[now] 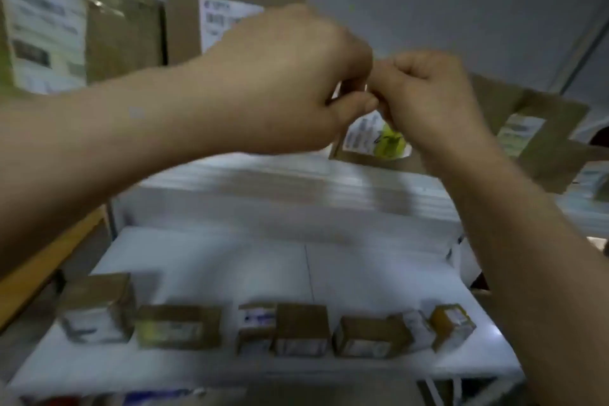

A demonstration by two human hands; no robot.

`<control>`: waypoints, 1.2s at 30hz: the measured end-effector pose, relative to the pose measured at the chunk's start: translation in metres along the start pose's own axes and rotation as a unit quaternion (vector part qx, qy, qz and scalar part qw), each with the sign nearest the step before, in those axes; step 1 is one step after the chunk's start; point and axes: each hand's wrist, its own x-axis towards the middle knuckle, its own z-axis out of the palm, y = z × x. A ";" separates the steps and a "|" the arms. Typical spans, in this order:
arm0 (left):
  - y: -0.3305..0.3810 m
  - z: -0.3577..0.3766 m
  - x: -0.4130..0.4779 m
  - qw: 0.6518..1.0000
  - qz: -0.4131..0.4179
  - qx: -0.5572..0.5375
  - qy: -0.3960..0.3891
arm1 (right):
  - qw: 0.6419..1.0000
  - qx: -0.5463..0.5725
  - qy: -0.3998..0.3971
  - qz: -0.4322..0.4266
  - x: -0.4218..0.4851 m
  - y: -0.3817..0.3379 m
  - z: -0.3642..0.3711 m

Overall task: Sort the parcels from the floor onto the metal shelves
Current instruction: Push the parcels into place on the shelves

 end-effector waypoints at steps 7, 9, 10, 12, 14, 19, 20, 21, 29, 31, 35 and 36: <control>-0.012 0.078 -0.160 0.960 -0.178 -0.093 -0.196 | 0.956 0.016 -0.286 0.062 -0.092 0.054 0.111; -0.023 0.104 -0.200 0.936 -0.221 -0.093 -0.257 | 0.925 0.003 -0.372 0.078 -0.107 0.065 0.146; -0.029 0.118 -0.217 0.922 -0.246 -0.100 -0.282 | 0.910 0.001 -0.403 0.092 -0.114 0.071 0.164; -0.042 0.142 -0.249 0.887 -0.304 -0.121 -0.327 | 0.889 -0.002 -0.440 0.126 -0.126 0.088 0.202; -0.054 0.167 -0.279 0.848 -0.357 -0.144 -0.363 | 0.875 -0.006 -0.462 0.145 -0.139 0.108 0.239; -0.056 0.218 -0.340 0.765 -0.442 -0.152 -0.442 | 0.839 -0.047 -0.516 0.166 -0.169 0.153 0.305; -0.054 0.224 -0.349 0.749 -0.457 -0.158 -0.452 | 0.831 -0.059 -0.525 0.172 -0.173 0.161 0.311; -0.050 0.229 -0.357 0.734 -0.472 -0.163 -0.461 | 0.825 -0.075 -0.533 0.169 -0.175 0.167 0.316; -0.054 0.265 -0.403 0.719 -0.535 -0.062 -0.439 | 0.795 -0.179 -0.569 0.112 -0.178 0.205 0.358; -0.064 0.267 -0.408 0.731 -0.541 -0.034 -0.415 | 0.785 -0.199 -0.575 0.114 -0.180 0.209 0.369; -0.099 0.267 -0.420 0.743 -0.517 -0.003 -0.425 | 0.774 -0.226 -0.577 0.128 -0.188 0.215 0.386; -0.110 0.267 -0.424 0.744 -0.509 0.006 -0.432 | 0.772 -0.229 -0.579 0.131 -0.189 0.217 0.392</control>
